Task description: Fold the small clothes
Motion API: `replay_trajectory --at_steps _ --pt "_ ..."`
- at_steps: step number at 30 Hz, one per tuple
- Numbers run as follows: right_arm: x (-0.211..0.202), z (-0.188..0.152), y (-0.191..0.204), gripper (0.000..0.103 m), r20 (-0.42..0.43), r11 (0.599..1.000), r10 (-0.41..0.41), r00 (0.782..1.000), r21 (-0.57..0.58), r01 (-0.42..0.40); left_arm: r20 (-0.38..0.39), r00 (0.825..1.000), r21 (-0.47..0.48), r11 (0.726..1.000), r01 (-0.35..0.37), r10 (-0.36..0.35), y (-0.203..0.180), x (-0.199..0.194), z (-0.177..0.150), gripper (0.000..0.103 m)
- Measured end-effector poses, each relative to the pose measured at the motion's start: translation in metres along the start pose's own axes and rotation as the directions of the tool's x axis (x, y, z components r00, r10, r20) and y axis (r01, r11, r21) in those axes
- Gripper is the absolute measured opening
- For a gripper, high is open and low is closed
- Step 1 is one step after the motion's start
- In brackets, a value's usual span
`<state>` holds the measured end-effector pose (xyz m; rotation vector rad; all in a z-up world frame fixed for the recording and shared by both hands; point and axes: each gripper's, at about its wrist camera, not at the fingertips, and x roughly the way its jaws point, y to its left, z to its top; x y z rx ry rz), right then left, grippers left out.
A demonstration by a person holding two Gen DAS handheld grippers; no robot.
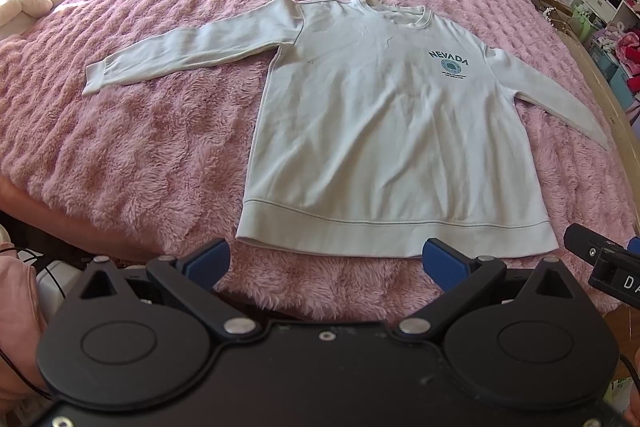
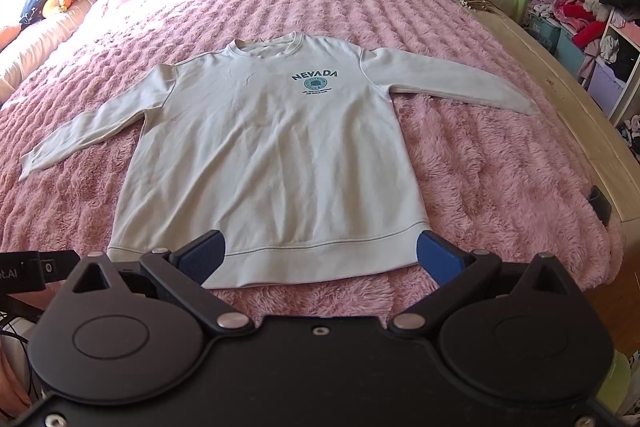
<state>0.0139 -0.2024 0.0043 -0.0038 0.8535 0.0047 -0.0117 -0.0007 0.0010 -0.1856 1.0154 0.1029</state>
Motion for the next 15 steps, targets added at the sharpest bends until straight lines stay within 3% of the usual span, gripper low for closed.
replay_trajectory --at_steps 15 --pt "0.0007 0.0008 -0.0011 0.103 -0.004 1.000 0.000 1.000 0.002 0.000 0.000 1.000 0.002 1.000 0.000 0.000 -0.0008 0.0005 0.0006 0.103"
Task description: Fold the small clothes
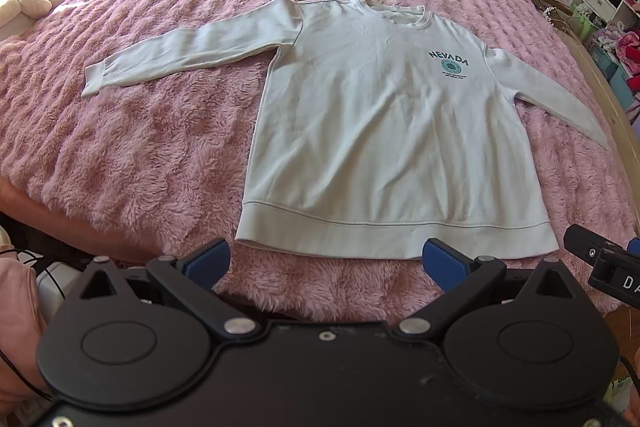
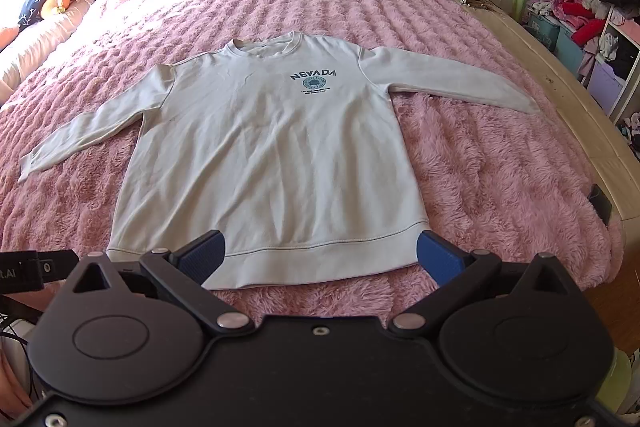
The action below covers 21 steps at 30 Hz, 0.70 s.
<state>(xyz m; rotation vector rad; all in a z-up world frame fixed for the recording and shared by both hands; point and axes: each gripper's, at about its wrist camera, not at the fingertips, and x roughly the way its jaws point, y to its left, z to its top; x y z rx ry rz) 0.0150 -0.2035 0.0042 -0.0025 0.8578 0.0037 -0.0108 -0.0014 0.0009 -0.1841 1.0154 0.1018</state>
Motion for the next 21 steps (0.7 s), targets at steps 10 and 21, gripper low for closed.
replay_trajectory --at_steps 10,21 --pt "0.008 0.004 -0.002 0.103 -0.017 1.000 -0.006 1.000 0.006 0.006 -0.012 1.000 0.007 1.000 0.002 -0.002 -0.001 0.009 0.009 0.103" --pt "0.037 0.022 0.001 0.103 -0.011 1.000 0.020 1.000 0.013 -0.020 -0.012 0.997 -0.020 0.997 0.073 -0.073 0.014 0.037 0.033 0.103"
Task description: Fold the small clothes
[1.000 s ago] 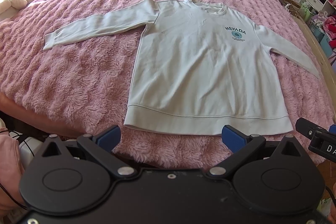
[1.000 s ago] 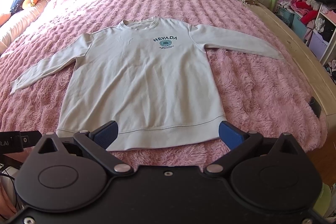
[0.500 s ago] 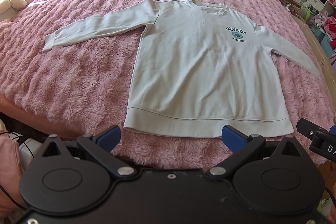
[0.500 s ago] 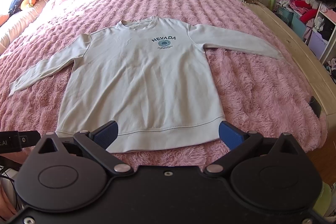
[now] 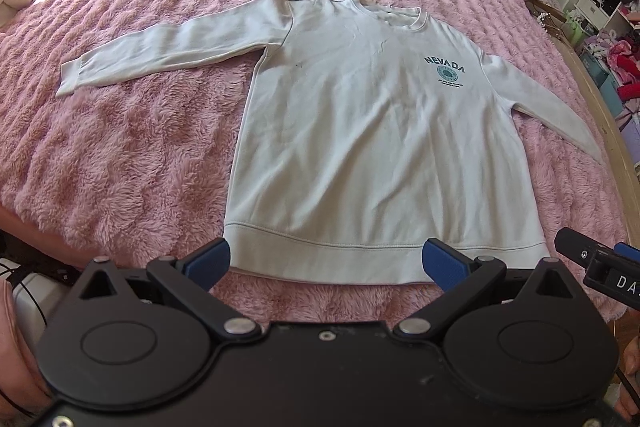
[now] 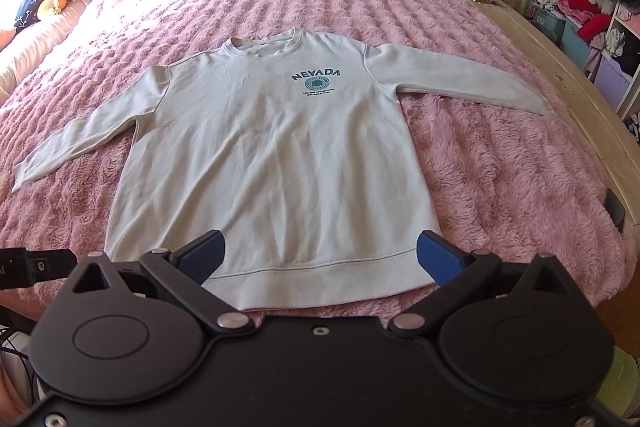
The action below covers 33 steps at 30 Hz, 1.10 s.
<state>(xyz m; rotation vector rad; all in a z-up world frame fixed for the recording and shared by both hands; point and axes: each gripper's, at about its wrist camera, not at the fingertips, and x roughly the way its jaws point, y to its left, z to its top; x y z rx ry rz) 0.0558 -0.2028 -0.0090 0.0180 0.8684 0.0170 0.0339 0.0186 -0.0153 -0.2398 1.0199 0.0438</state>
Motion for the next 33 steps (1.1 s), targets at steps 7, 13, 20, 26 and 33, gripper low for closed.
replay_trajectory --at_steps 7,13,20,26,33 --pt "0.040 0.030 0.000 0.103 0.143 0.997 0.081 0.986 -0.021 -0.079 0.042 0.996 -0.072 0.994 0.083 -0.080 0.052 0.040 0.036 0.103" --pt "0.094 0.056 0.012 0.103 0.178 0.994 0.088 0.980 -0.079 -0.075 0.173 0.985 -0.305 0.950 0.063 -0.010 0.163 0.086 0.081 0.103" --pt "0.152 0.083 0.017 0.103 0.175 0.991 0.126 0.977 0.012 -0.130 0.295 0.944 -0.568 0.822 0.050 0.146 0.306 0.136 0.121 0.093" --pt "0.191 0.090 0.037 0.103 0.153 0.992 0.127 0.980 0.009 -0.129 0.354 0.919 -0.760 0.626 0.176 0.172 0.399 0.190 0.127 0.078" --pt "0.228 0.090 0.041 0.103 0.106 0.997 0.075 0.992 0.013 -0.077 0.413 0.875 -0.855 0.439 0.278 0.251 0.446 0.227 0.130 0.049"
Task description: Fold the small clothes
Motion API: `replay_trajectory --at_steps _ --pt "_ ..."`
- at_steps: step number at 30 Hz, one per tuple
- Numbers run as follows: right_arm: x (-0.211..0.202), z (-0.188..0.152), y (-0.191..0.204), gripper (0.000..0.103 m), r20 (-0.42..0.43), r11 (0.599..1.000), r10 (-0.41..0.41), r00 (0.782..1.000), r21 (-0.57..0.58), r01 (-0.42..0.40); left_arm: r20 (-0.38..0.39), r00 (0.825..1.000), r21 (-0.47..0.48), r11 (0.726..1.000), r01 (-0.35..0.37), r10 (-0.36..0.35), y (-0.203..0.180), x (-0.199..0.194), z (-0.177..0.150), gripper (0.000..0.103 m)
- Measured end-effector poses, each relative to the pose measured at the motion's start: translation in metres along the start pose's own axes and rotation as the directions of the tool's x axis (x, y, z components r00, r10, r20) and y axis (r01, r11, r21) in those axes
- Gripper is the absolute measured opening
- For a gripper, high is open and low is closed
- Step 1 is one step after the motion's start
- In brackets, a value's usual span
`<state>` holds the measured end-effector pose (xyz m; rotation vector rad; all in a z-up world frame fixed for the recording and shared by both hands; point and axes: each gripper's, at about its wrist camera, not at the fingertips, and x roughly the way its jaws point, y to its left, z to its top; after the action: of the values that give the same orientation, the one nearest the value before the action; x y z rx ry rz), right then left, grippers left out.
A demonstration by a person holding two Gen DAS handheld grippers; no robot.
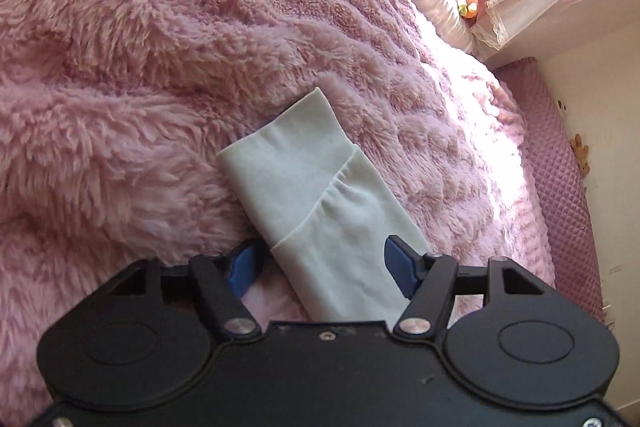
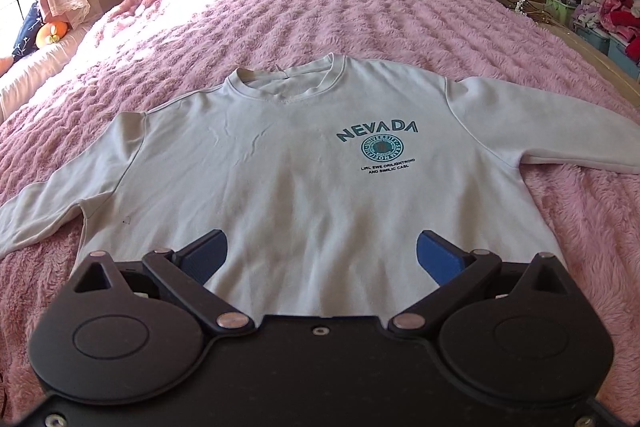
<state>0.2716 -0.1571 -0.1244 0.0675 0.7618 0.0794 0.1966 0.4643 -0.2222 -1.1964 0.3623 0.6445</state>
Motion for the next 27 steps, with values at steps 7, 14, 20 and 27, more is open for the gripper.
replay_trajectory --at_steps 7,14,20,27 --pt "0.017 0.000 -0.010 0.103 -0.048 0.999 -0.024 0.999 0.028 0.025 -0.005 1.000 0.012 1.000 0.028 -0.028 -0.025 0.010 0.008 0.008" --pt "0.006 0.002 -0.030 0.103 -0.024 0.999 -0.023 0.999 0.044 0.024 -0.071 0.953 0.120 0.946 0.300 -0.293 -0.122 -0.028 -0.019 0.008" --pt "-0.016 0.003 -0.062 0.103 0.012 0.992 -0.004 1.000 0.125 0.003 -0.316 0.801 0.208 0.787 0.581 -0.509 -0.258 -0.057 -0.121 0.008" --pt "-0.033 -0.002 -0.099 0.103 0.022 0.985 -0.004 1.000 0.172 0.000 -0.604 0.565 0.134 0.627 0.768 -0.562 -0.356 -0.055 -0.321 0.019"
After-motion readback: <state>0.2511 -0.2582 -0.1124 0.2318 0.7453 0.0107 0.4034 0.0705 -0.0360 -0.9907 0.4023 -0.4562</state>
